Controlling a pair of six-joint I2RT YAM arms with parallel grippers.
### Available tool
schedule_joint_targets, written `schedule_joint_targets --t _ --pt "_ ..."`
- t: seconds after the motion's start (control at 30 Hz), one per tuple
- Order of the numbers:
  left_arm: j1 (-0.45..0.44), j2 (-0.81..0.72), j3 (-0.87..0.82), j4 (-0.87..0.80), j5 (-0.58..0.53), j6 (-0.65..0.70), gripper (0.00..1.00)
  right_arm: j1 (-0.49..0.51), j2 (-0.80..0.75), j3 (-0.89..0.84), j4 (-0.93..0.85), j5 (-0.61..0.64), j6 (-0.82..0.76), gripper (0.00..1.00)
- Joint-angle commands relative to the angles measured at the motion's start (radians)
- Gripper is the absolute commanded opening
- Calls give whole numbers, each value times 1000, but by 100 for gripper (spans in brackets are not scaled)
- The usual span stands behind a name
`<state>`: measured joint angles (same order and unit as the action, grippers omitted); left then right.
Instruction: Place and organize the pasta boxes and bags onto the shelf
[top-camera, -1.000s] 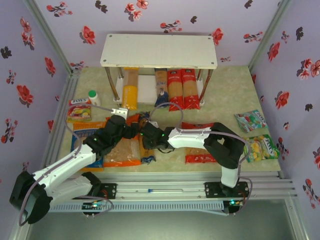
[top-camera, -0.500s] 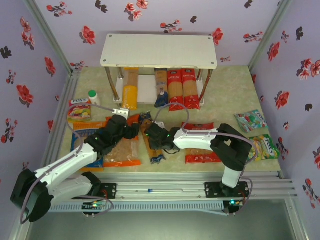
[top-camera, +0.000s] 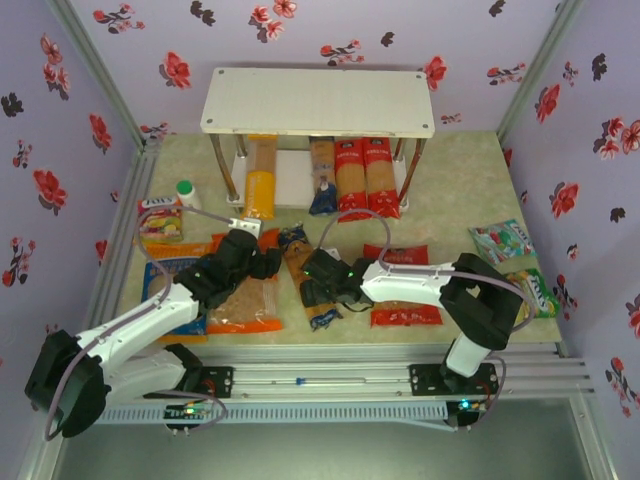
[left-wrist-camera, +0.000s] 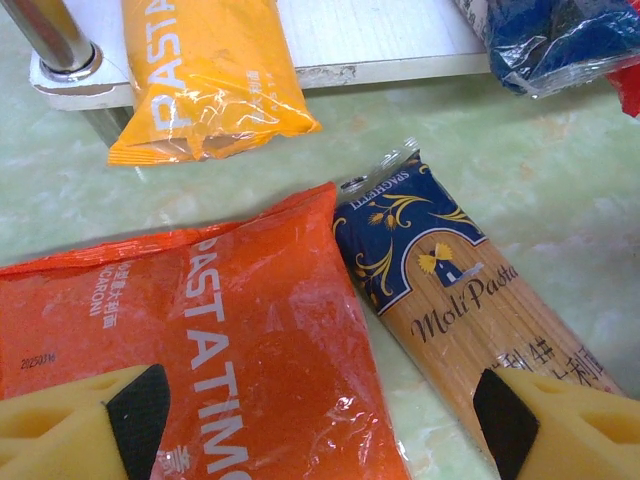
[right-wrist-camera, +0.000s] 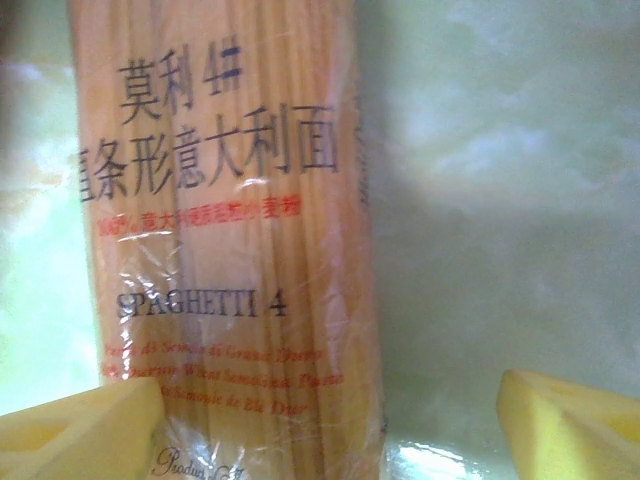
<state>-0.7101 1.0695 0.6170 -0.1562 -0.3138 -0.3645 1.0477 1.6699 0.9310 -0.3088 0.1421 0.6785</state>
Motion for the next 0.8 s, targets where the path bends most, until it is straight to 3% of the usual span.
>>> schedule_joint_targets --t 0.0,0.47,0.77 --pt "8 5 24 22 3 -15 85 20 -1 8 9 -39 -42 89" --pt "7 1 16 25 4 -17 86 49 117 100 -89 -18 -64 94" --pt "9 -20 20 11 3 -12 86 66 188 172 -165 12 -78 80"
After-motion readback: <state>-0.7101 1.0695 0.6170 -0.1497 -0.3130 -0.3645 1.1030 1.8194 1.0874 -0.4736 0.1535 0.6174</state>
